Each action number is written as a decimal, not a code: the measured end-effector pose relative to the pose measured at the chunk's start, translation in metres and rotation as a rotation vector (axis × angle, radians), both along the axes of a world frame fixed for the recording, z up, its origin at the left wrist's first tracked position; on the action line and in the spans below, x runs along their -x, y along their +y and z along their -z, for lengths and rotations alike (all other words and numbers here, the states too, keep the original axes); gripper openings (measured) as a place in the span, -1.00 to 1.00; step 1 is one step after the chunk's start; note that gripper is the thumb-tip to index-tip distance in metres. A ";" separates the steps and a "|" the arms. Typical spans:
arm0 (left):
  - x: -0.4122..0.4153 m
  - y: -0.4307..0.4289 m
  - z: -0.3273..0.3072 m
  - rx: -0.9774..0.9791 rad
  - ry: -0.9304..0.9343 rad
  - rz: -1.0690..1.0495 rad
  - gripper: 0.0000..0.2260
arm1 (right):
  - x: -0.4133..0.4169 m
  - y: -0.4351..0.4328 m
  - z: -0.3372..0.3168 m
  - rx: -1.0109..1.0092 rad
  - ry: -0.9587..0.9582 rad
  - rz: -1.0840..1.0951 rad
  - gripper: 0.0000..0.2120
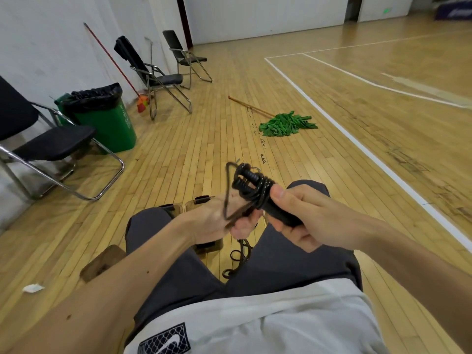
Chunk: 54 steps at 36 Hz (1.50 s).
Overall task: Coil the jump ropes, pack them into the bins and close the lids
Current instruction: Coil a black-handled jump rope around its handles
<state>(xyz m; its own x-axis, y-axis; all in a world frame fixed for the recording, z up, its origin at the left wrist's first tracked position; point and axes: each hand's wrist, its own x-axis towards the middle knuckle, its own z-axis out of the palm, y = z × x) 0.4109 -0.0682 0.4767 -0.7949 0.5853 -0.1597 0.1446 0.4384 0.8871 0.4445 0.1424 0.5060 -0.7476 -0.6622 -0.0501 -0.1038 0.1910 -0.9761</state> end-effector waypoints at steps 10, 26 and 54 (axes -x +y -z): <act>-0.007 0.012 0.013 -0.197 -0.229 -0.047 -0.52 | 0.018 0.010 0.003 -0.041 0.004 0.238 -0.47; -0.025 0.030 -0.032 0.923 0.809 0.261 -0.74 | 0.031 -0.007 0.035 -0.464 0.116 0.330 -0.46; 0.030 0.014 -0.053 0.146 0.097 0.370 -0.81 | -0.009 -0.010 0.015 -0.363 -0.068 -0.162 -0.36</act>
<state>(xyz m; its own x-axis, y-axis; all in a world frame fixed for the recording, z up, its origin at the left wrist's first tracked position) 0.3807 -0.0546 0.5300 -0.5504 0.8114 -0.1966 0.3963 0.4612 0.7938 0.4531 0.1324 0.4913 -0.6217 -0.7015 -0.3486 -0.0983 0.5113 -0.8537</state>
